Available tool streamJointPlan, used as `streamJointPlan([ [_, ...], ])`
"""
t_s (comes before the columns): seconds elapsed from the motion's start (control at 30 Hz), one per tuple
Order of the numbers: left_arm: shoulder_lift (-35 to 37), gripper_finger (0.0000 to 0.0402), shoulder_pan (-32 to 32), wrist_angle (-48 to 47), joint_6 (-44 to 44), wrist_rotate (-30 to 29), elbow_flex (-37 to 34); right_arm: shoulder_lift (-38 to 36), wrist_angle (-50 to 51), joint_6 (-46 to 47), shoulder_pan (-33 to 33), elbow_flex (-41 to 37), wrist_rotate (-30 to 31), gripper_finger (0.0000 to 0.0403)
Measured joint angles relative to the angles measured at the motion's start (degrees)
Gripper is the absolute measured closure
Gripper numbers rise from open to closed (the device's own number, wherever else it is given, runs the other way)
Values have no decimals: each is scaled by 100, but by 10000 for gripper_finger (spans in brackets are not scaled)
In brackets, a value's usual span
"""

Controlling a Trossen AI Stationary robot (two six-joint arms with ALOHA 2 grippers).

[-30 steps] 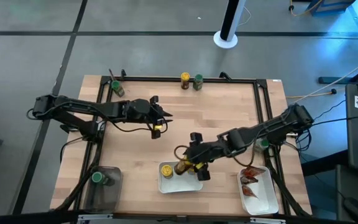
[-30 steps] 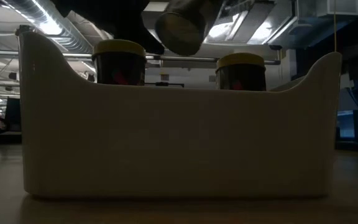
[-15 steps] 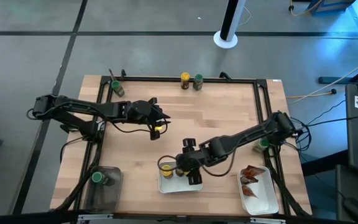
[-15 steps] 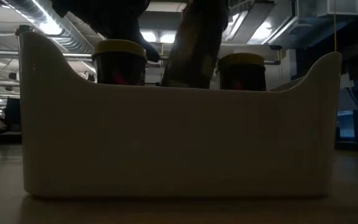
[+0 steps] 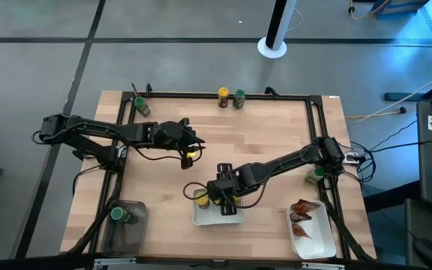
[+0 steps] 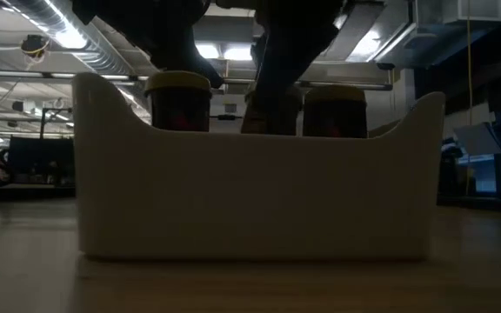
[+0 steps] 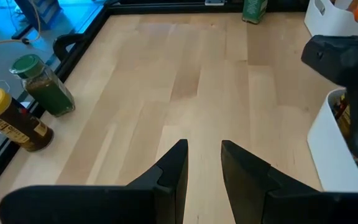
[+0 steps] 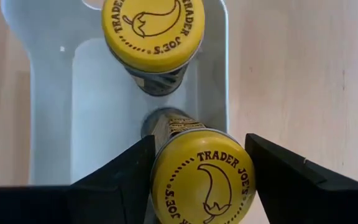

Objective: Sort spices by type
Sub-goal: Put the bottom yellow seasoning bottle into the left white bin, then put the top left green seasoning bottle into the black bin

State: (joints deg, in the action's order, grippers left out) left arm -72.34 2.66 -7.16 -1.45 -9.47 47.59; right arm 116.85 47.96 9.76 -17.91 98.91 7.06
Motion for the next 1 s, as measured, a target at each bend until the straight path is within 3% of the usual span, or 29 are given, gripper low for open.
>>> streamJointPlan([
  [0.53,0,320,0,4,2,1,0,38,-111,5,-6,31,108,99],
  [0.83,0,320,0,10,4,1,-10,-114,1569,-107,-11,1330,16,71],
  [1.0,0,320,0,28,193,2,-13,-654,2077,-98,-11,1358,701,71],
])
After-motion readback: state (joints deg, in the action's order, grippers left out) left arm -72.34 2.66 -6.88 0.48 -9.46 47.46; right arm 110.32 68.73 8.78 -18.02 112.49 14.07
